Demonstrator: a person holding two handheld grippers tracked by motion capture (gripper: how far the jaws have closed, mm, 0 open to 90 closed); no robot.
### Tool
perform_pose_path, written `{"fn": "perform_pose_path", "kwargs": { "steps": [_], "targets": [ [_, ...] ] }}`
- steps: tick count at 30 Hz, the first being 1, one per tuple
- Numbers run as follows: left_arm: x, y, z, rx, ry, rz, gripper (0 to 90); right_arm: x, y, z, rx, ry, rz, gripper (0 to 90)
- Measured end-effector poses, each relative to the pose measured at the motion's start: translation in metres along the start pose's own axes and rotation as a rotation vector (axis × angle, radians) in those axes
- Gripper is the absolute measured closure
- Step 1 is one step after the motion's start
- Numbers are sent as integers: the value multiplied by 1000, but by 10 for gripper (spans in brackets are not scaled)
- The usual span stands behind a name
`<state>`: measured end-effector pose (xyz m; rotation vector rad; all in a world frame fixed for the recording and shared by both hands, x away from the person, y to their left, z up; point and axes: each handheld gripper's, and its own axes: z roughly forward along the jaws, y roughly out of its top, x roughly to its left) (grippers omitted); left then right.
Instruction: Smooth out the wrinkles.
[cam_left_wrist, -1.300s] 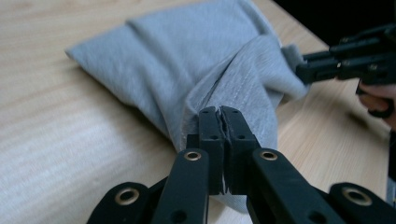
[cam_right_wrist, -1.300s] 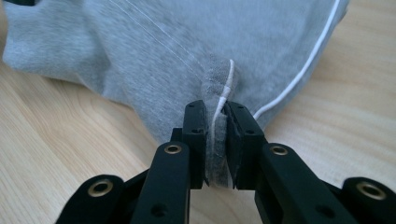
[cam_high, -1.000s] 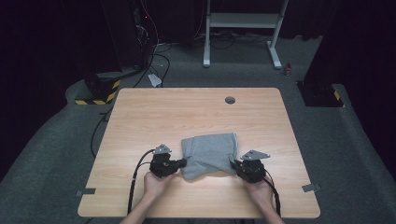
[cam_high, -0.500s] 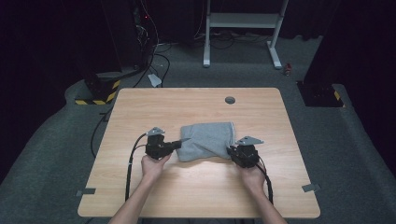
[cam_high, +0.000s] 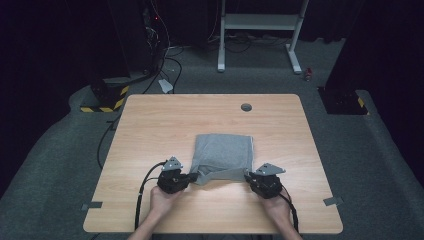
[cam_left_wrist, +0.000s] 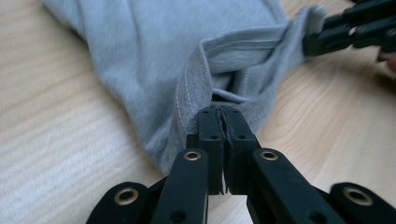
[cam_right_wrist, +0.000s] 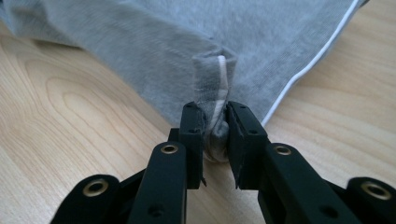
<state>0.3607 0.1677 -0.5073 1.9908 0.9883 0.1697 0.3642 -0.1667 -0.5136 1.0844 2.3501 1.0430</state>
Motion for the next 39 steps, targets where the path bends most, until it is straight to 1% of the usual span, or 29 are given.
{"fn": "perform_pose_path", "kwargs": {
  "steps": [3, 4, 5, 6, 7, 10, 11, 13, 16, 20, 21, 24, 25, 27, 28, 29, 31, 34, 35, 39],
  "targets": [
    [3, -2, 7, 22, 22, -11, 873, -1, 2, 2, 8, -10, 1, 778],
    [5, -1, 9, 22, 28, -23, 873, -2, 3, 3, 12, -18, -1, 779],
    [8, 0, 11, 22, 37, -25, 874, -3, 5, 5, 15, -25, -1, 781],
    [11, 3, 13, 18, 45, -33, 874, -4, 6, 7, 14, -31, 4, 781],
    [14, 5, 14, 5, 50, -54, 873, -6, 8, 9, 17, -34, 15, 782],
    [18, 11, 14, -6, 55, -66, 873, -13, 14, 12, 13, -46, 43, 781],
    [17, 12, 13, -13, 48, -65, 873, -14, 15, 11, 11, -44, 55, 780],
    [14, 10, 7, -24, 29, -55, 871, -13, 16, 7, 8, -39, 57, 770],
    [11, 3, 1, -20, 18, -46, 868, -7, 9, -3, -6, -29, 44, 753],
    [8, -3, -4, -19, 7, -50, 863, -5, 0, -9, -5, -14, 57, 742],
    [7, -5, -5, -19, 6, -51, 862, -5, -1, -9, 0, -14, 65, 744],
    [5, -8, -5, -10, 3, -47, 861, -5, -4, -10, 6, -10, 69, 746],
    [3, -9, -5, -7, 6, -42, 861, -5, -5, -10, 6, -10, 67, 746],
    [3, -10, -5, -5, 3, -46, 861, -5, -5, -11, 6, -10, 60, 744],
    [2, -11, -5, -5, 4, -44, 861, -4, -6, -12, 10, -10, 68, 741],
    [2, -12, -5, -5, 8, -41, 861, -5, -6, -12, 8, -11, 58, 738],
    [1, -14, -5, -8, 16, -46, 860, -4, -8, -14, 10, -6, 73, 733],
    [0, -15, -5, -12, 21, -39, 861, -4, -11, -17, 4, 5, 93, 729],
    [0, -15, -5, -15, 24, -38, 860, -5, -12, -17, 1, 3, 85, 725],
    [-1, -17, -6, -18, 23, -36, 860, -5, -14, -19, 7, 4, 97, 718]
  ]
}}
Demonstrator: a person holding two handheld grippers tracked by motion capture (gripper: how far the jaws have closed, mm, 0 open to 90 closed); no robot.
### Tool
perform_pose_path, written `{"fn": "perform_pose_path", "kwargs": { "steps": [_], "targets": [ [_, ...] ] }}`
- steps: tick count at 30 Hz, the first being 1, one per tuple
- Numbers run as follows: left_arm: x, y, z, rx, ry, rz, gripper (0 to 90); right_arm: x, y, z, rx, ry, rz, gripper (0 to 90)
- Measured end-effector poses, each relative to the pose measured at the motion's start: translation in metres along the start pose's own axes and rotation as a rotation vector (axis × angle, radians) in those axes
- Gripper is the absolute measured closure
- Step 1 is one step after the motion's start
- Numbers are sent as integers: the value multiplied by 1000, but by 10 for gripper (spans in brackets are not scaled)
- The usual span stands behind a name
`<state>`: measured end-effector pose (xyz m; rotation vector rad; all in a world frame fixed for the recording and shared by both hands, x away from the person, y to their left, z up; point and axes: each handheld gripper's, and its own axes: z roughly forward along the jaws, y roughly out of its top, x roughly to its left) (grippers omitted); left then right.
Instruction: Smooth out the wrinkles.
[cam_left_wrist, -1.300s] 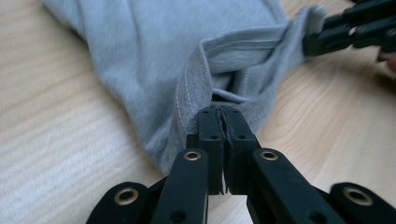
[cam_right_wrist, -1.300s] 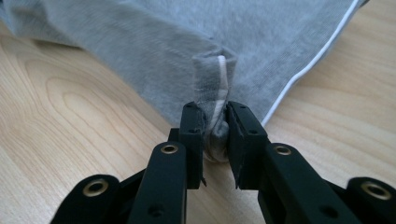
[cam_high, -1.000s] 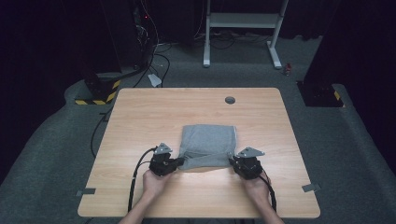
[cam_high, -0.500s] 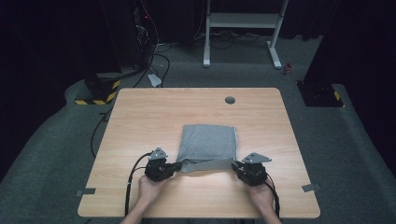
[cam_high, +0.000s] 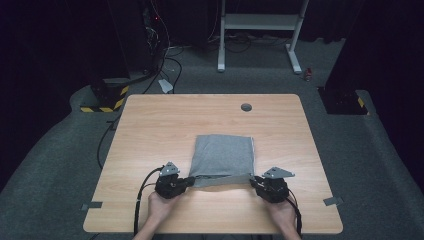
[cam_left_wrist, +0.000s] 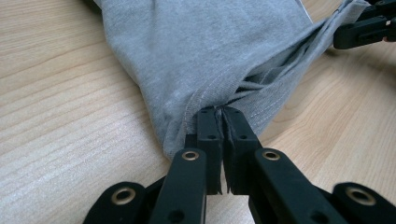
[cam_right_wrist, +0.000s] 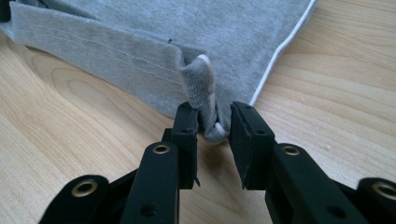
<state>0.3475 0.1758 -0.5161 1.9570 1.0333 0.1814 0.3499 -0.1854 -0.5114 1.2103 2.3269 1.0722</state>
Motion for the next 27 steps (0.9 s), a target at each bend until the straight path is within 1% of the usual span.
{"fn": "perform_pose_path", "kwargs": {
  "steps": [2, 3, 4, 6, 8, 10, 14, 17, 20, 21, 23, 25, 27],
  "targets": [
    [0, -2, 0, 3, 1, 1, 860, 0, -1, -1, -3, 0, -6, 716],
    [-1, -2, 0, 6, 2, 4, 860, 0, -2, -2, 1, 0, 3, 712],
    [-1, -3, 0, 8, 7, 8, 859, 0, -4, -2, -3, 1, -3, 703],
    [-2, -4, 0, 8, 5, 7, 856, -1, -6, -3, 4, 7, 4, 679],
    [-2, -5, 0, 10, 6, 18, 857, -1, -7, -3, 7, 11, 15, 682],
    [-3, -5, -1, 9, 4, 13, 857, 0, -8, -5, 7, 11, 11, 692],
    [-3, -8, -1, 13, 4, 19, 858, 2, -10, -8, 13, 13, -9, 744],
    [-3, -10, -2, 14, 1, 20, 860, 2, -12, -8, 14, 11, -23, 763],
    [-3, -11, -3, 19, -1, 21, 861, 3, -14, -10, 16, 9, -17, 762],
    [-3, -12, -3, 21, 1, 20, 861, 2, -14, -10, 15, 8, -22, 764],
    [-4, -13, -3, 26, 4, 30, 861, 2, -15, -11, 13, 6, -25, 769],
    [-4, -13, -3, 29, 5, 30, 861, 2, -16, -12, 20, 5, -14, 777],
    [-5, -14, -3, 29, 6, 32, 861, 0, -16, -12, 20, -3, -18, 787]
  ]
}}
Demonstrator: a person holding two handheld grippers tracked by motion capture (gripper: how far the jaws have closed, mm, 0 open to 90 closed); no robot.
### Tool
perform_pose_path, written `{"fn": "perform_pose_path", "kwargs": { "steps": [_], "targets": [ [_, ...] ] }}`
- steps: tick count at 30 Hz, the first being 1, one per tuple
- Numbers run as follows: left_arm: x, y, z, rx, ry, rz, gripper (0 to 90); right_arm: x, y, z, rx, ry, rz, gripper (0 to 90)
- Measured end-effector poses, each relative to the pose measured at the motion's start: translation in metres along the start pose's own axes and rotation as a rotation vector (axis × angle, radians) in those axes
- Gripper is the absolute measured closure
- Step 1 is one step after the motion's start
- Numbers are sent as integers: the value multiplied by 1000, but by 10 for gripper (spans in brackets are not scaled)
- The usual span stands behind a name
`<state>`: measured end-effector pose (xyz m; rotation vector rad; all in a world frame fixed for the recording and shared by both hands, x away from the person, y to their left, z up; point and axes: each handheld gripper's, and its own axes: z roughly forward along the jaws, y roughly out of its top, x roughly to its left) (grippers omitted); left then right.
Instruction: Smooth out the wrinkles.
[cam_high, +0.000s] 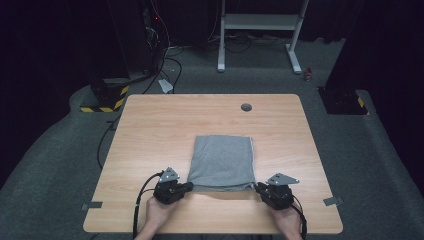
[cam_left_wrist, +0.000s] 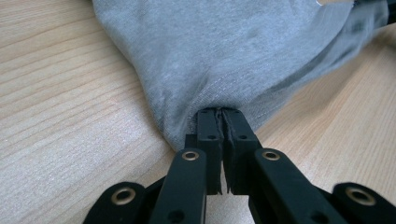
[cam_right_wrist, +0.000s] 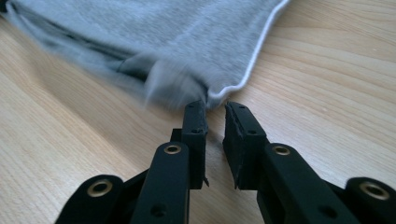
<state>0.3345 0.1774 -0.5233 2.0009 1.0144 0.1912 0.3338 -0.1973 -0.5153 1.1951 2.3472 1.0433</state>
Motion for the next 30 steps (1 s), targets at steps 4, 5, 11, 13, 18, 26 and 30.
{"fn": "perform_pose_path", "kwargs": {
  "steps": [4, 5, 11, 13, 18, 26, 30],
  "targets": [
    [-3, -1, -1, 3, -1, 14, 849, -4, -2, -4, -4, -6, 14, 789],
    [-4, -1, -1, 5, -2, 17, 847, -4, -2, -5, -12, -9, 15, 789],
    [-5, -4, -7, -5, -10, 10, 784, -2, -1, -8, -24, 4, 40, 694],
    [-7, -4, -11, -19, -14, 14, 739, 0, 1, -7, -30, 14, 47, 674],
    [-15, 3, -21, -80, 22, 49, 581, 7, 8, -2, -60, 13, 51, 652],
    [-18, 23, -2, -66, 33, 81, 591, 16, 22, 14, -47, -31, 14, 726],
    [-20, 24, 13, 11, 48, 107, 658, 12, 22, 14, -49, -67, 52, 651]
  ]
}}
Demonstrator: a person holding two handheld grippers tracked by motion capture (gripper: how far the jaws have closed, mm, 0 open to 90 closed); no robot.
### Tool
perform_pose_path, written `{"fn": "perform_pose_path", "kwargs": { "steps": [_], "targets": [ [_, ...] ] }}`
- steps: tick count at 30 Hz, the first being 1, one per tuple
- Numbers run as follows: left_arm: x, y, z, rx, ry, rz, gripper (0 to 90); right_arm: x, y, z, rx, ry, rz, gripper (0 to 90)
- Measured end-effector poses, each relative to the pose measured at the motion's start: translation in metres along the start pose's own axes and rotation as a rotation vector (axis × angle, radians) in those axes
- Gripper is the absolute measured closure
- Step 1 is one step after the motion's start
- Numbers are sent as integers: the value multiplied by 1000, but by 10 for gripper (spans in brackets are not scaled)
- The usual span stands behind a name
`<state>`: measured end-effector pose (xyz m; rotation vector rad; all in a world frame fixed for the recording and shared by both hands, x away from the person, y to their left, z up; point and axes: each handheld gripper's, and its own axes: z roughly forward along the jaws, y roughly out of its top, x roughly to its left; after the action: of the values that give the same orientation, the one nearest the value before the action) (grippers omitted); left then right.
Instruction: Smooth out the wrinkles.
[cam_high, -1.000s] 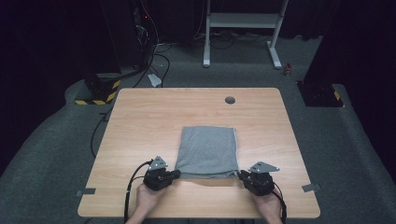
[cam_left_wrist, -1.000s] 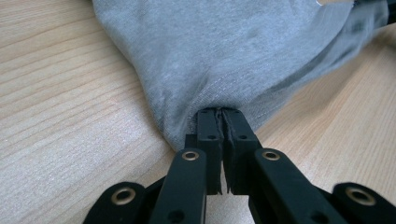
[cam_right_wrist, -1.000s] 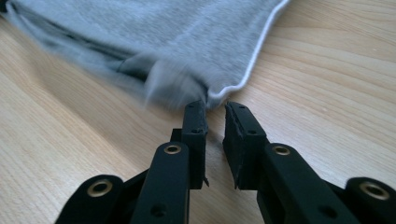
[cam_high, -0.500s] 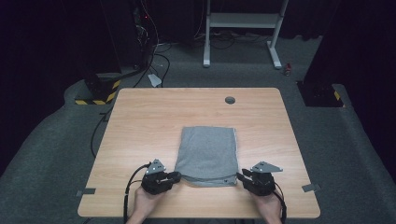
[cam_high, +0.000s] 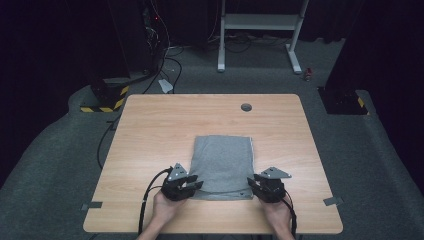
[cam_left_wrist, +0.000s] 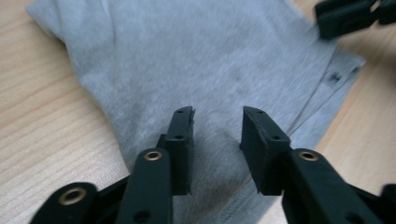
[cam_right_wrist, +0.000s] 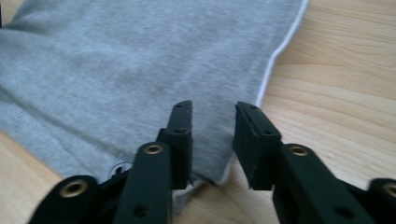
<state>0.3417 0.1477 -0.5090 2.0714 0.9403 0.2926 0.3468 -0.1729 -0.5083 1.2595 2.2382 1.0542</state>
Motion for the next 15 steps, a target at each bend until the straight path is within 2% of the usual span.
{"fn": "perform_pose_path", "kwargs": {
  "steps": [1, 3, 4, 7, 9, 10, 12, 13, 15],
  "targets": [
    [0, -1, 2, 27, 8, 22, 678, 0, -1, 0, 8, 5, -2, 652],
    [-1, -7, 4, 58, 13, 42, 704, 1, -3, 3, 38, 2, -38, 672],
    [0, -10, 2, 53, 14, 45, 712, 2, -5, 4, 53, -3, -53, 687],
    [3, -15, -7, 61, 15, 28, 728, 0, -7, 4, 57, -1, -63, 706],
    [3, -19, -12, 71, 20, 32, 727, -2, -7, 4, 62, 3, -67, 706],
    [3, -21, -16, 80, 26, 49, 723, -2, -7, 4, 65, 0, -67, 706],
    [4, -23, -21, 82, 26, 41, 706, -2, -6, 4, 71, -1, -65, 704],
    [4, -23, -23, 79, 22, 32, 688, -2, -6, 4, 76, -4, -61, 701],
    [7, -23, -26, 68, -13, 14, 635, -1, -4, 3, 69, -13, -59, 698]
  ]
}}
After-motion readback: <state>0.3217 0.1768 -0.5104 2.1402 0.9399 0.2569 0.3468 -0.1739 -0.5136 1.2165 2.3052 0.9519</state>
